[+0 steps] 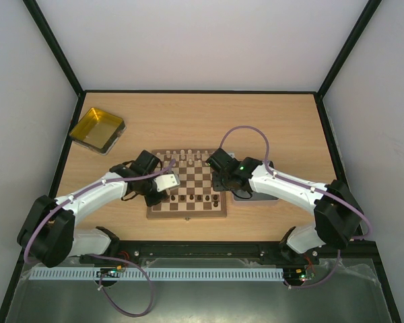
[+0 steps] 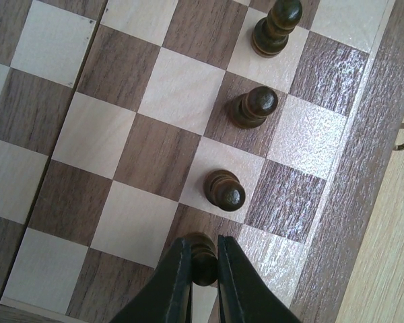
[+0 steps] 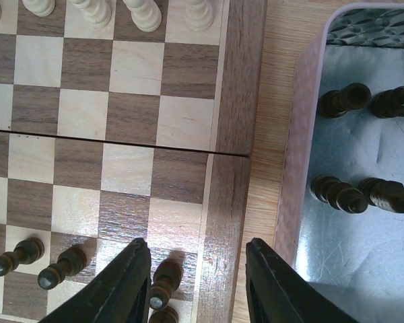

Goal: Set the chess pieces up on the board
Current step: Adjust the chess piece on the chessboard.

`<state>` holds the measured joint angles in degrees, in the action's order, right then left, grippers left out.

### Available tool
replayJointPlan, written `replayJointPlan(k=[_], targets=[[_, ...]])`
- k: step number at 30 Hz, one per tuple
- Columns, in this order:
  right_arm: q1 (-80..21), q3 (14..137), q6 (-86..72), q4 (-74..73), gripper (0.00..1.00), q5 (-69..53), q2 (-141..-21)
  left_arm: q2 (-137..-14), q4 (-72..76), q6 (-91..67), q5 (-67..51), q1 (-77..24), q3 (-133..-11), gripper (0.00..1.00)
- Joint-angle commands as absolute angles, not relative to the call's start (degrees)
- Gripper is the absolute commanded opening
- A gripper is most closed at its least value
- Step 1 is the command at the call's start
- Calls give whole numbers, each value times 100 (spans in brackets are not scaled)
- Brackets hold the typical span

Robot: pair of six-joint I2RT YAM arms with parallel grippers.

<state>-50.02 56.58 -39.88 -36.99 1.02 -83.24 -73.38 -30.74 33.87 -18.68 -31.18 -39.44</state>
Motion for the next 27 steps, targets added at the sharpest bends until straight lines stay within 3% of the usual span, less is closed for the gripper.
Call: replayJointPlan(k=[1,11,16,27], targets=[[-5032,5677,-4035,-3782,38,264,-8156,-7327,-3232,3375,-1970,-3161,-3893,10],[-5030,5638,-4052,-3745,38,248,-8158,-7381,-3274,3415,-1951,-3156,-3875,10],[-5034,5602,-4060,-3745,38,246,-8145,-7295,-3160,3381,-1769,-3163,-3814,25],[-5031,5552,-4087,-3697,38,225,-8139,-7143,-2929,3305,-1462,-3102,-3731,32]])
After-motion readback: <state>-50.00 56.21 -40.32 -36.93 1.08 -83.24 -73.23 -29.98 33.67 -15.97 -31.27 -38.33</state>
